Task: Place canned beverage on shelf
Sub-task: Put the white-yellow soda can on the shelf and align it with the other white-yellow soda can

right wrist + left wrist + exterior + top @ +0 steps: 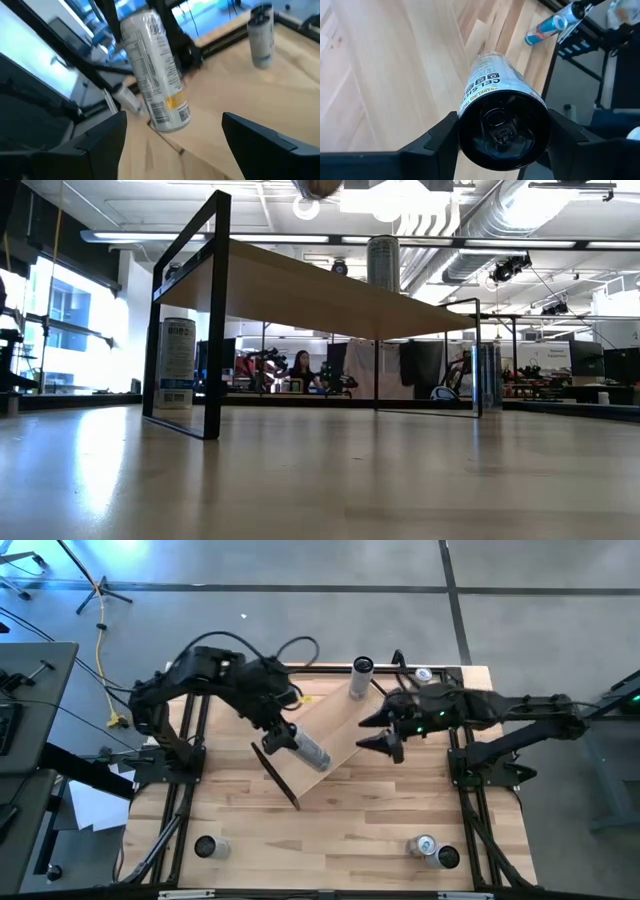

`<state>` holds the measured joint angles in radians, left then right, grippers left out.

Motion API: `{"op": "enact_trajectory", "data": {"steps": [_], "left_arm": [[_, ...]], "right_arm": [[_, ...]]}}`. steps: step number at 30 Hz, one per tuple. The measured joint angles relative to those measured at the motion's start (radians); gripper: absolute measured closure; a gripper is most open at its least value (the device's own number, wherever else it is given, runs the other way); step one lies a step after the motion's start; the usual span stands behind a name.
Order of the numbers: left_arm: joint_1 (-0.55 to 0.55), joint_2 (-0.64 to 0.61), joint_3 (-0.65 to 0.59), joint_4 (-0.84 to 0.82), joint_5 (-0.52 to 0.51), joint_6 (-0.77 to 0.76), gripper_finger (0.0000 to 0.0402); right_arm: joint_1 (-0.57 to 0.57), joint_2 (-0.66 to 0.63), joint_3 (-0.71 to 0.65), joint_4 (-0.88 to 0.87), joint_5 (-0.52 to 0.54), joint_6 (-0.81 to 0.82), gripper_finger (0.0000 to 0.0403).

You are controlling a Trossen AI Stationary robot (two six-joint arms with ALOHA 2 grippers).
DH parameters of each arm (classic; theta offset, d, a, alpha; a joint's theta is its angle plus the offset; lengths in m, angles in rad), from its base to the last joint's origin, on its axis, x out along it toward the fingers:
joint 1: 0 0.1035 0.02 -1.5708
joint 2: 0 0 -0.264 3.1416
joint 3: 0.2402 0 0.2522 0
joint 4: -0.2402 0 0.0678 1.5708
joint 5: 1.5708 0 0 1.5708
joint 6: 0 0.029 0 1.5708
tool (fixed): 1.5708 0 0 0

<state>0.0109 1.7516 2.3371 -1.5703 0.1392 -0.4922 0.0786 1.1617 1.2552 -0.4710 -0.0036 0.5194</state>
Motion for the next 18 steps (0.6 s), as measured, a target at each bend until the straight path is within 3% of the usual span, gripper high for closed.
{"op": "enact_trajectory", "data": {"steps": [9, 12, 18], "left_arm": [[0.001, 0.042, 0.0, 0.005, -0.121, 0.088, 0.021], [0.001, 0.041, 0.0, 0.007, -0.122, 0.101, 0.0209], [0.001, 0.041, 0.0, 0.023, -0.12, 0.085, 0.0208]], "right_arm": [[0.138, 0.01, -0.041, -0.056, 0.32, -0.04, 0.0091], [0.161, 0.024, -0.099, 0.067, 0.393, -0.054, 0.0091], [0.165, 0.115, -0.116, 0.279, 0.419, -0.246, 0.0091]]}}
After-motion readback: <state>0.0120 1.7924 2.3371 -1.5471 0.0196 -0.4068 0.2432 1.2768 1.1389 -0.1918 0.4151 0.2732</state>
